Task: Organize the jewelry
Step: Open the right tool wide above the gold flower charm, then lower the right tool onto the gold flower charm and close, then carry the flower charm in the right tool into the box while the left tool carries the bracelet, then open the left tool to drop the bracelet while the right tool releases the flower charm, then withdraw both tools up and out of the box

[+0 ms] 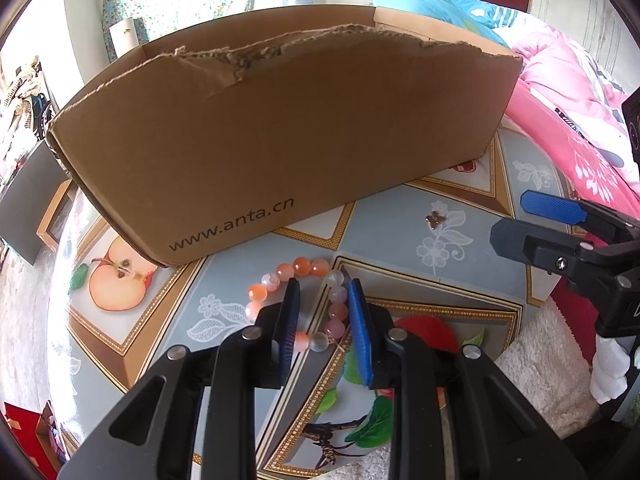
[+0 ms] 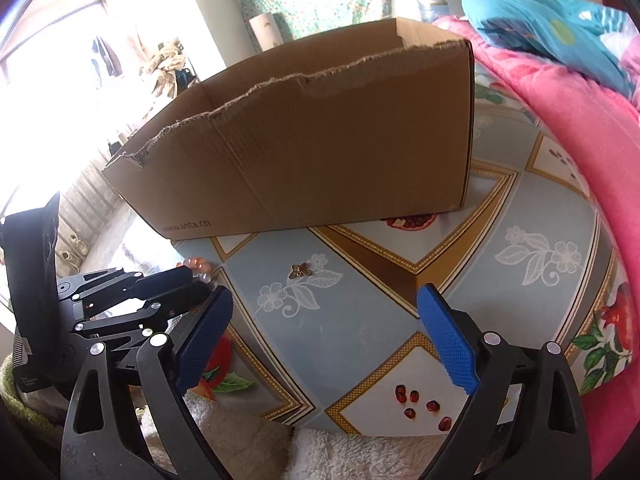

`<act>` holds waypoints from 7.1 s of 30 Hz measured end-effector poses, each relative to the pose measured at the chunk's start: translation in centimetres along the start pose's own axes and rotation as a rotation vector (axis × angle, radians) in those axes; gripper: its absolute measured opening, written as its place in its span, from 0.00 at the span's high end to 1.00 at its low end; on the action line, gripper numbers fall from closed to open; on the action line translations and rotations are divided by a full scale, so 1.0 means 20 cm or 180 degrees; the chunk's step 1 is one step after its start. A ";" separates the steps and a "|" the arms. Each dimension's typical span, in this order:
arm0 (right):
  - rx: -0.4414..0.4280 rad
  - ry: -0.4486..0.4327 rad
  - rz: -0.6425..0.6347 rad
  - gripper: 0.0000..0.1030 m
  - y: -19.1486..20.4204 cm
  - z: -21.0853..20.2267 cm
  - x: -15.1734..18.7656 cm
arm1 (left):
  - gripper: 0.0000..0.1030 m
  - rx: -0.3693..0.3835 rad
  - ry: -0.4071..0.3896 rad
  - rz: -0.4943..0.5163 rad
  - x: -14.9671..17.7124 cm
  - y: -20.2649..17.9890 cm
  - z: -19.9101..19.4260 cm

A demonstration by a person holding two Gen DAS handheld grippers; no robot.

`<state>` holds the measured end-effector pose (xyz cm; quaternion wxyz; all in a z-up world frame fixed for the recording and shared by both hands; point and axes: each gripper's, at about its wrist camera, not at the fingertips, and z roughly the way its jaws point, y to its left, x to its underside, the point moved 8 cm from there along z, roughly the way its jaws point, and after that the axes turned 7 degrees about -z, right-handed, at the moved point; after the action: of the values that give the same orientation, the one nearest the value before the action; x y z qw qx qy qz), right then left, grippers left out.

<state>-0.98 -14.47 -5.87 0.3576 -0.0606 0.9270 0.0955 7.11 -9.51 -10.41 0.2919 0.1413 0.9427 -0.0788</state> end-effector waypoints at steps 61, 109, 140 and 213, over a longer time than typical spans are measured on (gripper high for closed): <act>-0.0151 0.0372 -0.0862 0.91 0.10 0.25 -0.12 | 0.91 -0.0021 0.0153 -0.0013 -0.03 0.01 0.02; -0.0047 0.0185 -0.0653 0.91 0.05 0.08 -0.08 | 0.91 -0.0080 0.0293 -0.0176 -0.12 -0.04 0.05; -0.0467 -0.0751 -0.0267 0.91 -0.07 -0.34 -0.63 | 0.91 0.1836 -0.0808 -0.0733 -0.85 0.04 -0.71; -0.0078 0.0501 -0.0671 0.79 -0.17 -0.01 -0.96 | 0.39 0.0409 -0.0568 -0.1326 -0.72 0.60 -0.36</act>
<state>13.71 -17.00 6.78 0.2911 -0.1694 0.9394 0.0636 18.49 0.41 2.96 0.3419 -0.0456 0.9150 -0.2093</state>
